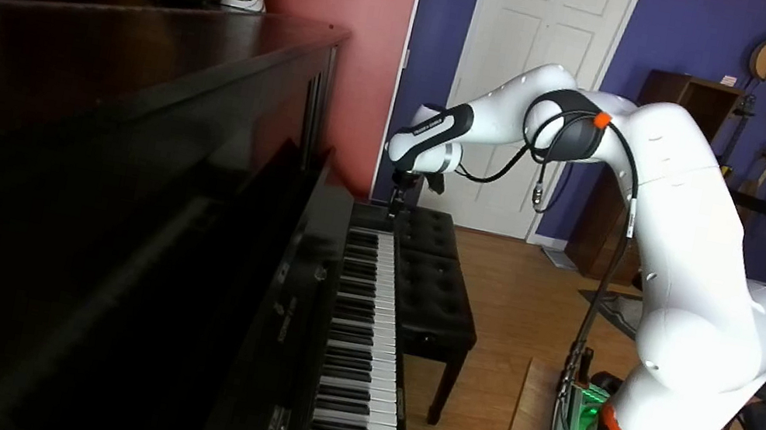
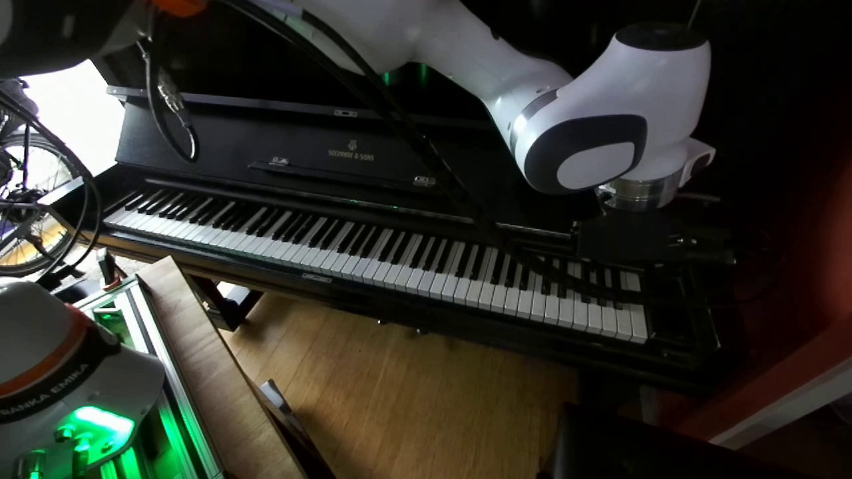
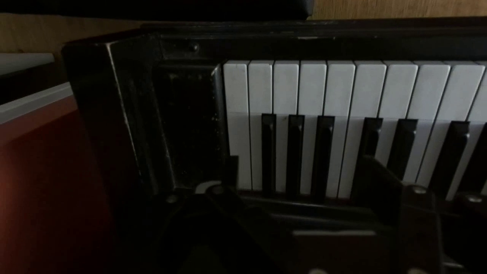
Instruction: Press a white key on the far right side of the piano
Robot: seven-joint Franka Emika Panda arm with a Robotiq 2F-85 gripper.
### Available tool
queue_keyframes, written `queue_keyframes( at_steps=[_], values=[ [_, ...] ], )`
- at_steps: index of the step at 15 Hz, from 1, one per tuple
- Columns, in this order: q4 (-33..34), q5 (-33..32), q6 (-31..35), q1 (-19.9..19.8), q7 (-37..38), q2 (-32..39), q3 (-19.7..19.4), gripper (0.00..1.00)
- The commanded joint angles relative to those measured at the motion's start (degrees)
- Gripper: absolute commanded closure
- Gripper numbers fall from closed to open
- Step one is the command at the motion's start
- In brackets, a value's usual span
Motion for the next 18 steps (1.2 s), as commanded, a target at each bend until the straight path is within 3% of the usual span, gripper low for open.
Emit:
queue_keyframes(
  at_steps=[1,9,18],
  values=[
    [-7.54,-0.23,3.04,0.61,0.65,-5.54,-0.30,0.00],
    [-18.51,1.10,10.54,1.20,2.11,-14.64,0.07,0.00],
    [-29.18,1.54,13.43,3.02,10.70,-24.04,-1.26,0.00]
  ],
)
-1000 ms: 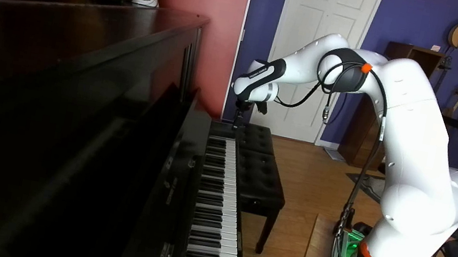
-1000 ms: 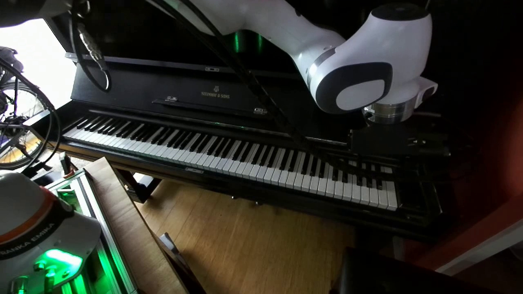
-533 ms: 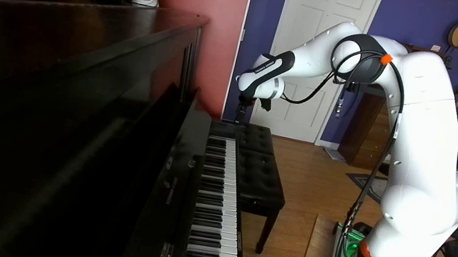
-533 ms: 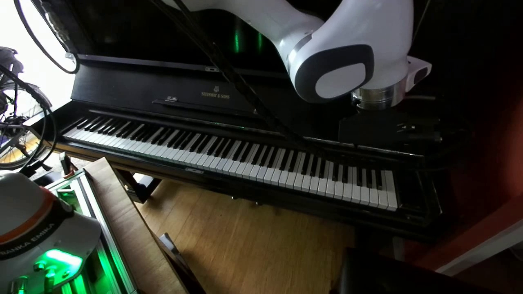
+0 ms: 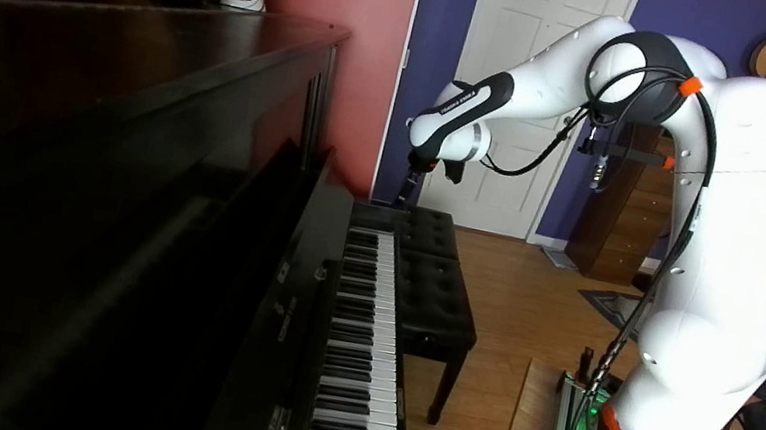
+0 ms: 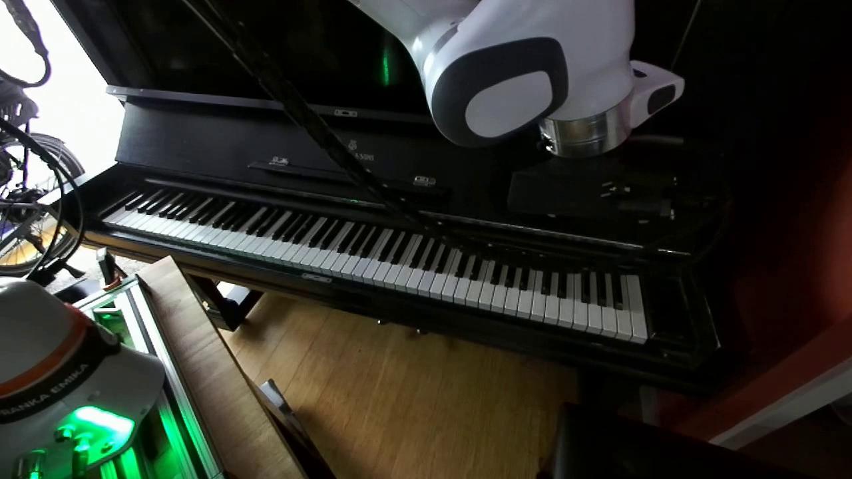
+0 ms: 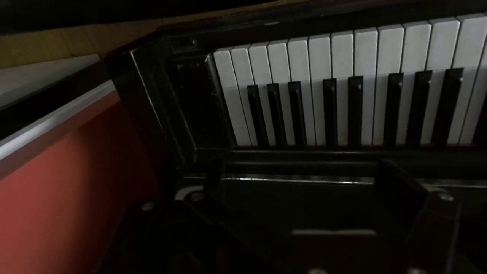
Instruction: Press a white key on the far right side of the piano
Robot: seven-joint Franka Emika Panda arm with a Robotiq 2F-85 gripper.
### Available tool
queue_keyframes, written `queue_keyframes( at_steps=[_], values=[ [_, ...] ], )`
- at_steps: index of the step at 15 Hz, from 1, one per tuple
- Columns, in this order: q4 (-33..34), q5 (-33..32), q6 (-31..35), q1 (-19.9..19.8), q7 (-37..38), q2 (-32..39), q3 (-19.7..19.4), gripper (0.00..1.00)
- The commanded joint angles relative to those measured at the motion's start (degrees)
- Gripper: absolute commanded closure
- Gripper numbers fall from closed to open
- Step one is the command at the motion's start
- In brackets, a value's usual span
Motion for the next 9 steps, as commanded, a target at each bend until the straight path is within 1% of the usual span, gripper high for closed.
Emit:
queue_keyframes(
  at_steps=[1,3,4,9],
  values=[
    [-6.60,0.95,2.13,1.51,3.07,-4.98,-1.28,0.00],
    [-8.13,0.32,3.17,2.48,6.61,-6.16,-2.52,0.00],
    [-4.29,0.56,1.02,1.64,3.62,-3.66,-1.45,0.00],
    [-6.22,0.43,1.89,2.29,5.72,-5.12,-2.28,0.00]
  ],
)
